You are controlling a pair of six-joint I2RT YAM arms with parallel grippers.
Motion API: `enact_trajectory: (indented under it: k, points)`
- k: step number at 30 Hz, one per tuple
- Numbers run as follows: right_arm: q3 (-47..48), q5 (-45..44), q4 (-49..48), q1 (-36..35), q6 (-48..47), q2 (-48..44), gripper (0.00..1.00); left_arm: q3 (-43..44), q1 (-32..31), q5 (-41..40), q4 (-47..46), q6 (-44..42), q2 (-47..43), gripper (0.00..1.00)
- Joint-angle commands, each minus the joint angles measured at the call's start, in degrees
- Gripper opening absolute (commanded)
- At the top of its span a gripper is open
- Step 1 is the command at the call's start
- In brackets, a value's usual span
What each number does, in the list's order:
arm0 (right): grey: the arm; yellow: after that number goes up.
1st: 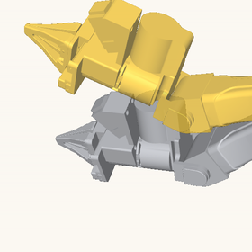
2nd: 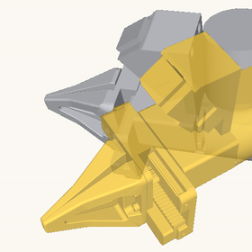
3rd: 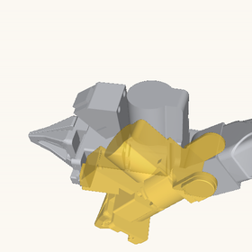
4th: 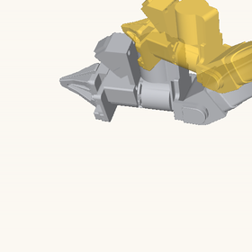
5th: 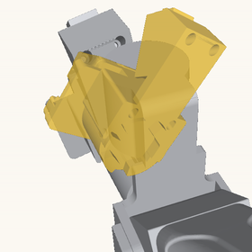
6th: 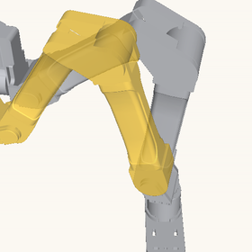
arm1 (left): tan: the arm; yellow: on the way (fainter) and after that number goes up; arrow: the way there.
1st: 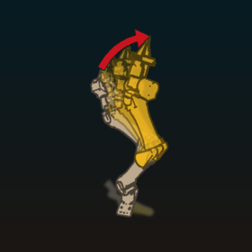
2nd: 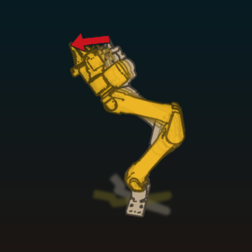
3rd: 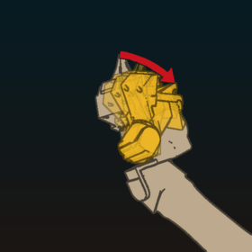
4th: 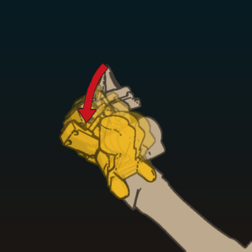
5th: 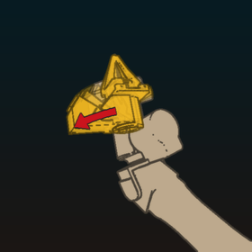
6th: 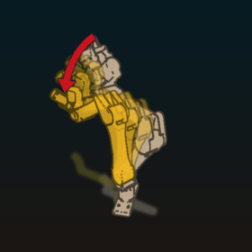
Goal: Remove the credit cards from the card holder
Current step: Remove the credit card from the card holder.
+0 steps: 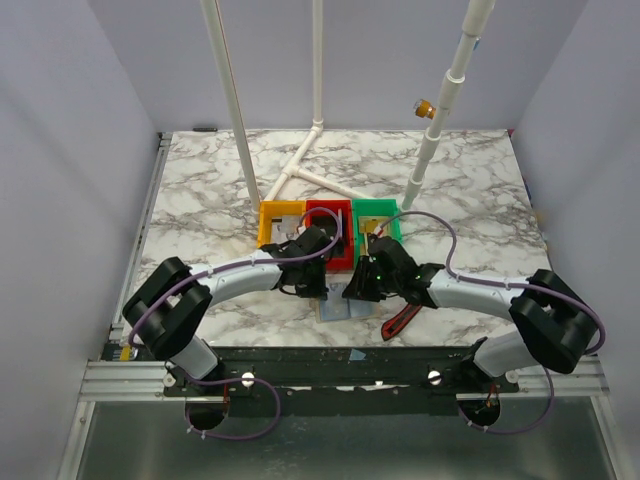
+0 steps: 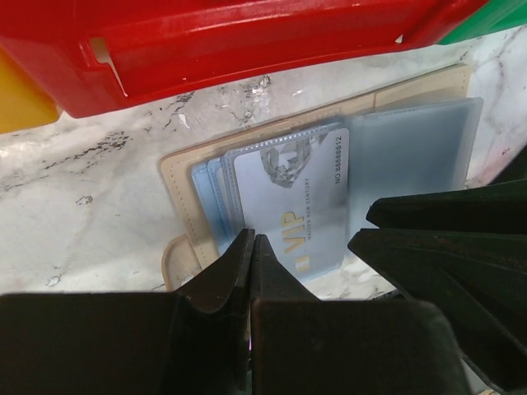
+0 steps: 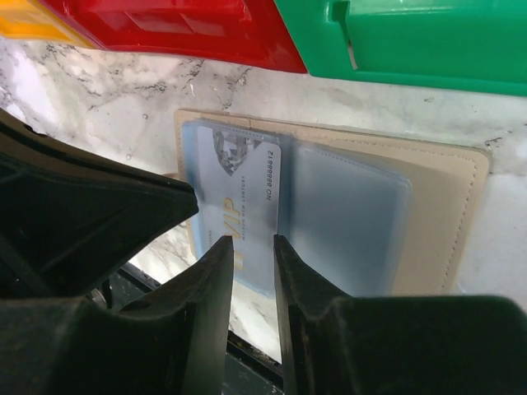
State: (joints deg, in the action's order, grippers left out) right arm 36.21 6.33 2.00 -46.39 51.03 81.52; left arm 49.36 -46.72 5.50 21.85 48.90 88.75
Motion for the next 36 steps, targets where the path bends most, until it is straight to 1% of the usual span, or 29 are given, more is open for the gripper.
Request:
enact_trajectory:
  k: [1,16,21,30,36]
  points:
    - [-1.67,1.44,-4.84,0.24,1.11,1.58,0.29,-0.65,0.13,0.11,-2.27,-0.7,1.73,0.0]
    - [-5.68,1.51,-10.64,0.41,2.93,1.99,0.29,0.82,-0.81,1.01,-2.33,-0.62,4.2,0.0]
    - [-7.89,3.72,-13.5,2.48,4.01,1.89,0.29,1.18,-1.22,1.14,-2.24,-0.26,5.19,0.0]
    - [-14.5,10.58,-25.0,6.42,7.44,0.44,0.29,1.0,-1.18,1.09,-1.81,0.01,5.81,0.0]
    - [-16.55,13.39,-30.85,7.76,9.8,1.61,0.22,1.08,-1.18,1.28,-1.7,0.02,6.06,0.0]
